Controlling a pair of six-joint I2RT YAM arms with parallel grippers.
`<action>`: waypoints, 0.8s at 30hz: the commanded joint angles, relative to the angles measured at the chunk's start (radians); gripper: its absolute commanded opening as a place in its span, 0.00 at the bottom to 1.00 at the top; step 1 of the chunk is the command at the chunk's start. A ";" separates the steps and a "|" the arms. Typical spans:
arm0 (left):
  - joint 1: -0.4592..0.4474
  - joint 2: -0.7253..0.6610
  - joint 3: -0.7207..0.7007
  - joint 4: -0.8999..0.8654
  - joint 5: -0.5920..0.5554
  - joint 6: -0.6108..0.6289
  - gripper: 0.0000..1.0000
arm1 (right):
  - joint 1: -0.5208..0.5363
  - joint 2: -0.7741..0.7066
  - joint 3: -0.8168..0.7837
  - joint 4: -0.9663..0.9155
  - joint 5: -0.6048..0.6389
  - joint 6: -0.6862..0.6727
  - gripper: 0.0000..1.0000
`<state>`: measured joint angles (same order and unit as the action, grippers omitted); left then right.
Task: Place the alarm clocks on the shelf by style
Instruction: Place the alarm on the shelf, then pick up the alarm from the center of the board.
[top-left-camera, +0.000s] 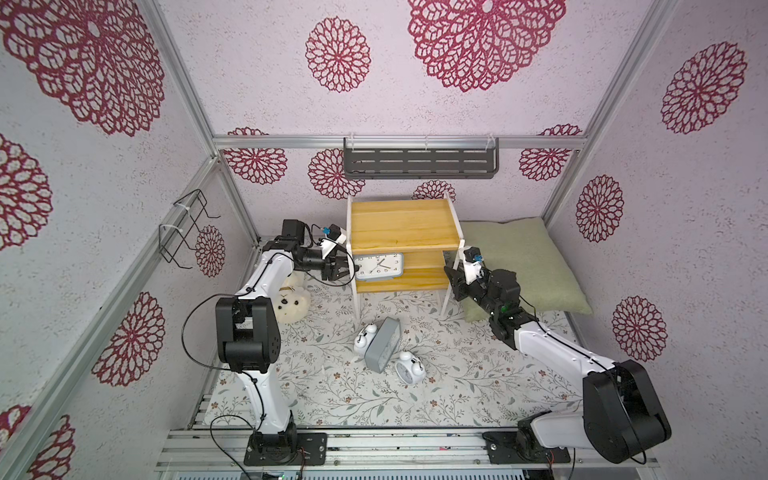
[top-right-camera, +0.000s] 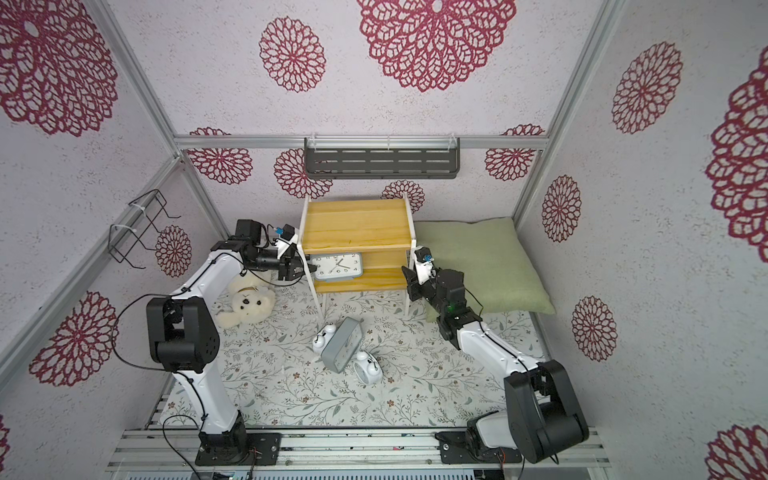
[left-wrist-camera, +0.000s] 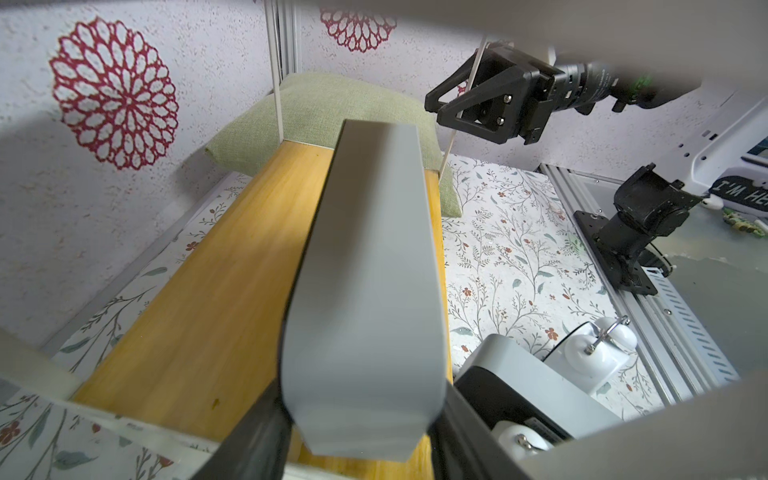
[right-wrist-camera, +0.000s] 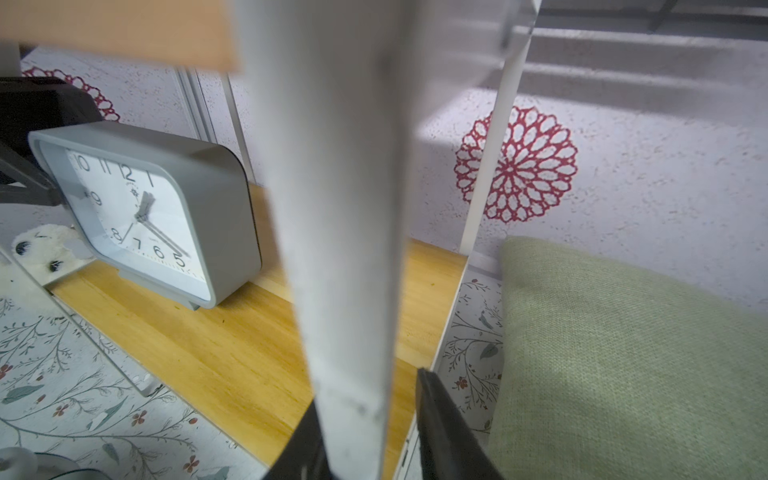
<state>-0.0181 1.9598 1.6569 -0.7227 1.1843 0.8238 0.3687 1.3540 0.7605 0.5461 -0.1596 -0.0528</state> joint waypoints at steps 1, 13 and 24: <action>-0.026 0.026 0.012 -0.028 0.001 0.023 0.70 | -0.007 0.006 0.029 0.008 0.014 -0.005 0.35; -0.007 -0.068 -0.075 0.137 -0.103 -0.088 0.88 | -0.007 -0.004 0.022 0.011 0.024 -0.004 0.38; 0.030 -0.209 -0.193 0.198 -0.340 -0.162 0.92 | -0.009 -0.060 -0.016 0.008 0.066 -0.009 0.62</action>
<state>-0.0013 1.8027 1.4872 -0.5522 0.9329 0.6949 0.3641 1.3453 0.7544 0.5388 -0.1234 -0.0620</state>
